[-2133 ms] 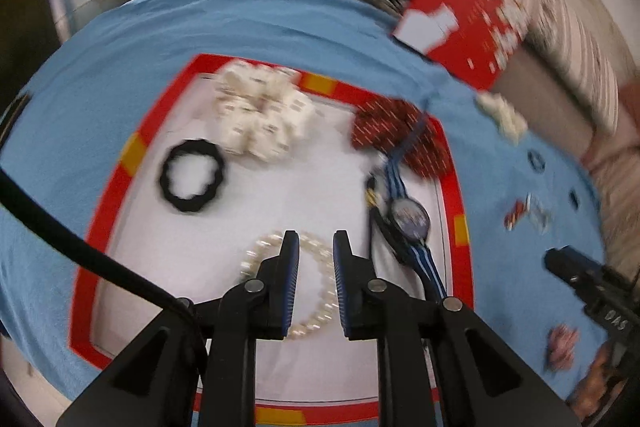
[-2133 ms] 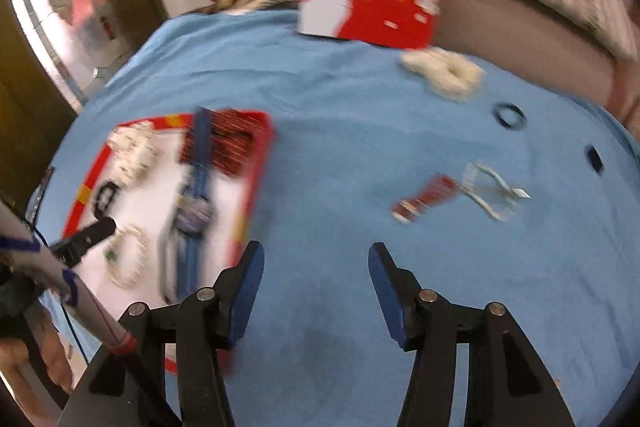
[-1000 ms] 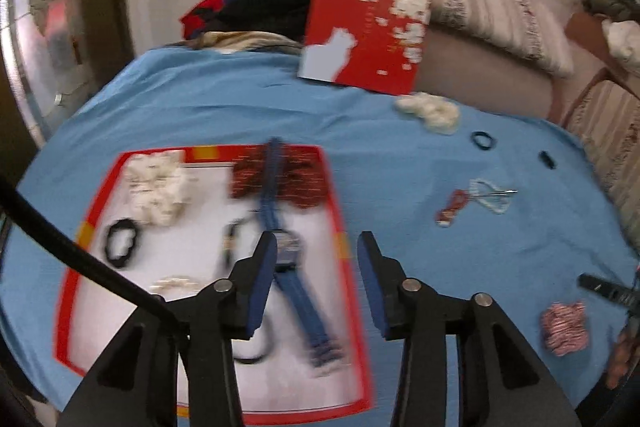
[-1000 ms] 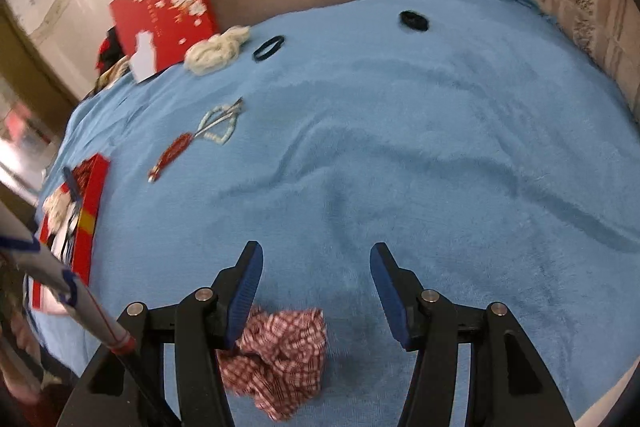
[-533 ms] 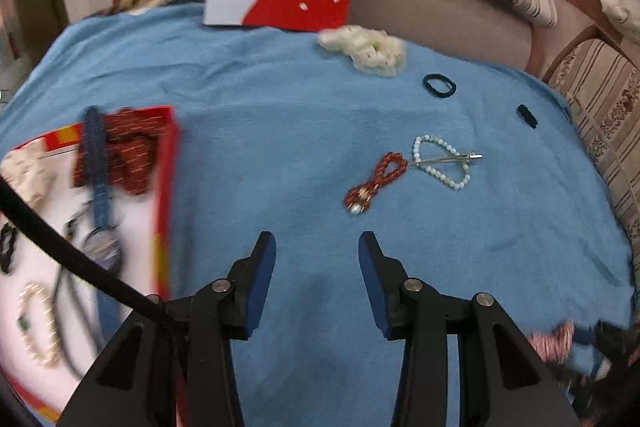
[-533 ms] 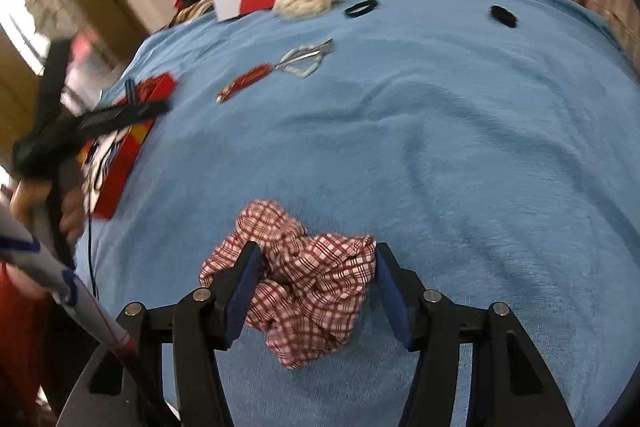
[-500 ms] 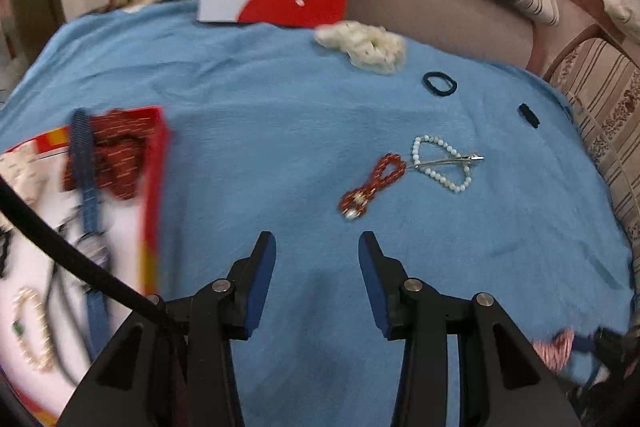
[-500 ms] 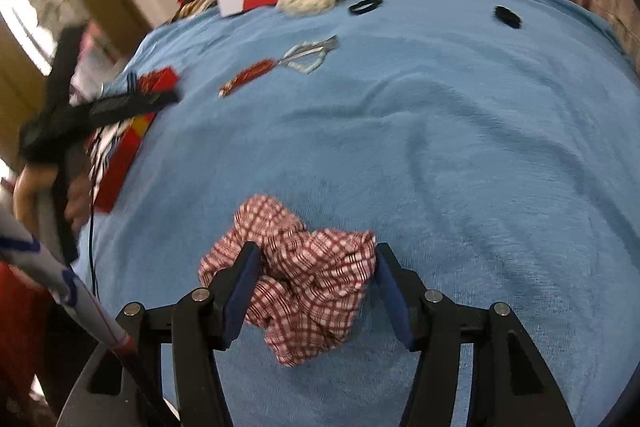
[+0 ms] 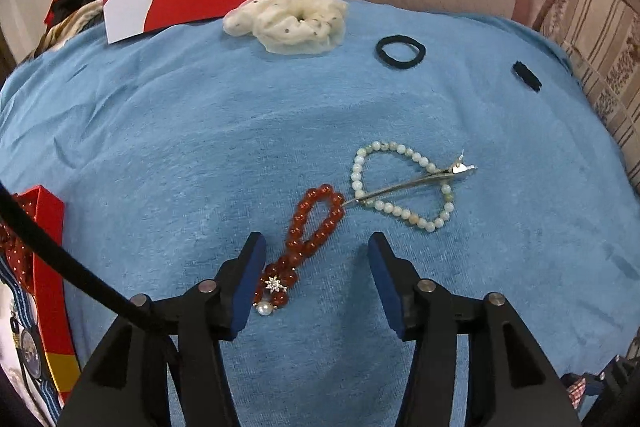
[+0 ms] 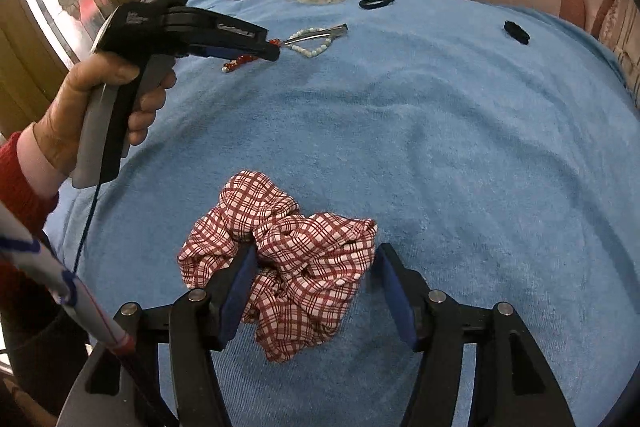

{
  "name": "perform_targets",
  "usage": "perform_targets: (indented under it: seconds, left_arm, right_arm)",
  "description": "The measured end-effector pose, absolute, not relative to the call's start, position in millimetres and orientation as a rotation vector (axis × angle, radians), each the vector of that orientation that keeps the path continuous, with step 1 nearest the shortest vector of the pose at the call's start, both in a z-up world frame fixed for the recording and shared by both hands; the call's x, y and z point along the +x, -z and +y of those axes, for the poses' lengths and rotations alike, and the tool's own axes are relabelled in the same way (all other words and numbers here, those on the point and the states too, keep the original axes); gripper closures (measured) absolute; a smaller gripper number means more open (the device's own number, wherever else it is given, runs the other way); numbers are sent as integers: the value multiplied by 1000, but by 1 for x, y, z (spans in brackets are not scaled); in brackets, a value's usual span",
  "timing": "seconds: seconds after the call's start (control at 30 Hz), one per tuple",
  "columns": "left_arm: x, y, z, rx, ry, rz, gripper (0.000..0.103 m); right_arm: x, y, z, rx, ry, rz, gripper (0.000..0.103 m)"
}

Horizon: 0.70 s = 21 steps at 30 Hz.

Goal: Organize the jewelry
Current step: 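Grasp the red-white plaid scrunchie with the right tool while the left tool grasps the red bead bracelet, then carry the plaid scrunchie and red bead bracelet into the tray and open both tools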

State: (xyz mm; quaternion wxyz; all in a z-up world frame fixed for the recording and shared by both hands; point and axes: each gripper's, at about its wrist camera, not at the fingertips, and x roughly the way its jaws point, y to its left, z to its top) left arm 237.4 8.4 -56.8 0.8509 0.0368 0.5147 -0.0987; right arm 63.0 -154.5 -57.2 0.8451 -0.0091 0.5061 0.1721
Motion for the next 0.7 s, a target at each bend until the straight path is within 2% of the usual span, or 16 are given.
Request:
perform_targets:
  seconds: [0.03, 0.07, 0.1, 0.13, 0.23, 0.27, 0.37, 0.7]
  left_arm:
    - [236, 57, 8, 98, 202, 1082, 63]
    - [233, 57, 8, 120, 199, 1078, 91]
    - [231, 56, 9, 124, 210, 1082, 96]
    - [228, 54, 13, 108, 223, 1085, 96]
    - [212, 42, 26, 66, 221, 1060, 96]
    - [205, 37, 31, 54, 217, 1047, 96]
    - [183, 22, 48, 24, 204, 1008, 96]
    - [122, -39, 109, -7, 66, 860, 96]
  right_arm:
    - [63, 57, -152, -26, -358, 1064, 38]
    - [62, 58, -150, -34, -350, 1058, 38]
    - [62, 58, -149, -40, -344, 1054, 38]
    - [62, 58, -148, -44, -334, 1048, 40]
    - [61, 55, -144, -52, -312, 1028, 77]
    - [61, 54, -144, -44, -308, 1027, 85]
    - [61, 53, -146, -5, -284, 1023, 91]
    - [49, 44, -138, 11, -217, 972, 92]
